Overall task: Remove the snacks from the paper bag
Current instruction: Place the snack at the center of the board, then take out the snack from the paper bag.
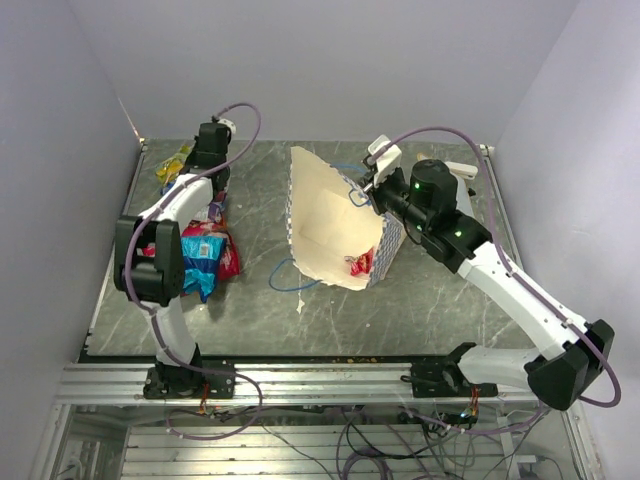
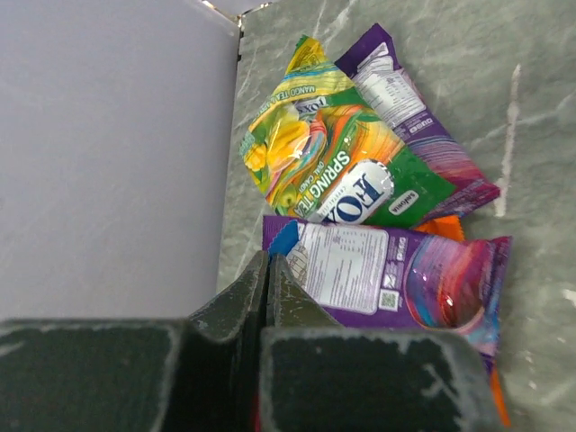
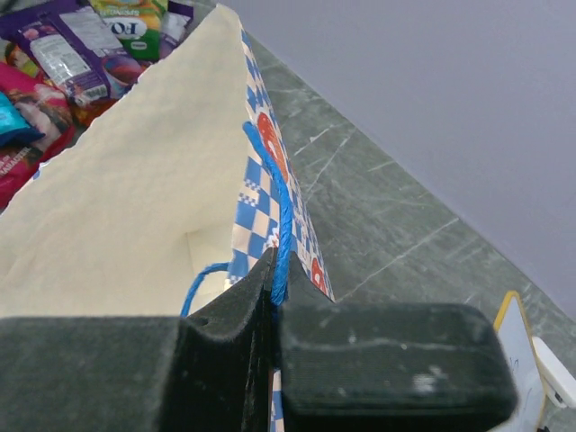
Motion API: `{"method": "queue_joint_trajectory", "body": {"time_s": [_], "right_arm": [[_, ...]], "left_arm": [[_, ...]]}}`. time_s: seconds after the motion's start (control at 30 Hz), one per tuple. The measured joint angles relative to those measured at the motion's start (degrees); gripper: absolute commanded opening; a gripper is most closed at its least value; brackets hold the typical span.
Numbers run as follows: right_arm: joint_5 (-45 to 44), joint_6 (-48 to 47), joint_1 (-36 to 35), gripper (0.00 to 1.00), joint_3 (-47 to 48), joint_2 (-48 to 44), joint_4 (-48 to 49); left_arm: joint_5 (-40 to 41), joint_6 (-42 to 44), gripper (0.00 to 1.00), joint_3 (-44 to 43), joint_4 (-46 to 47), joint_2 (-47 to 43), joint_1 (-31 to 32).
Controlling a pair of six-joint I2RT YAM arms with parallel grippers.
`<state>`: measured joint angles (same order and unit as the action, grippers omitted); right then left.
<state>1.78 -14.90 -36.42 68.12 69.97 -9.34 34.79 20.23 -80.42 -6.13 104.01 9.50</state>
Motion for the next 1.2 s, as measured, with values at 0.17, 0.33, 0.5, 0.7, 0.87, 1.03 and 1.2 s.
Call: {"method": "queue_joint_trajectory", "body": {"time_s": [0.17, 0.33, 0.5, 0.7, 0.87, 1.03, 1.2], "right_arm": [[0.1, 0.0, -0.2, 0.0, 0.0, -1.2, 0.3], [0.5, -0.2, -0.3, 0.0, 0.0, -0.7, 1.2], [0.7, -0.5, -0.3, 0.0, 0.0, -0.4, 1.7], [1.1, -0.5, -0.5, 0.0, 0.0, 0.0, 2.2], [1.3, -0.8, -1.9, 0.0, 0.0, 0.3, 2.7], [1.3, -1.0, -3.7, 0.0, -0.1, 0.3, 3.4], [1.2, -1.0, -5.0, 0.0, -0.3, 0.3, 3.9]], "left_arm": [[-0.2, 6.7, 0.07, -5.0, 1.6, 7.6, -0.8], [-0.9, 8.5, 0.07, -9.1, 2.1, 12.1, -1.0], [-3.3, 8.6, 0.12, -9.0, 2.3, 13.0, -1.2], [-3.5, 6.3, 0.58, -8.0, 2.1, 13.1, -1.7], [-2.9, 2.3, 0.87, -8.0, -0.1, 12.7, -2.0], [-5.1, -8.1, 0.91, -9.4, -8.2, 9.0, -2.0], [-10.7, -18.0, 0.95, -9.5, -14.3, 0.8, -2.0]]}}
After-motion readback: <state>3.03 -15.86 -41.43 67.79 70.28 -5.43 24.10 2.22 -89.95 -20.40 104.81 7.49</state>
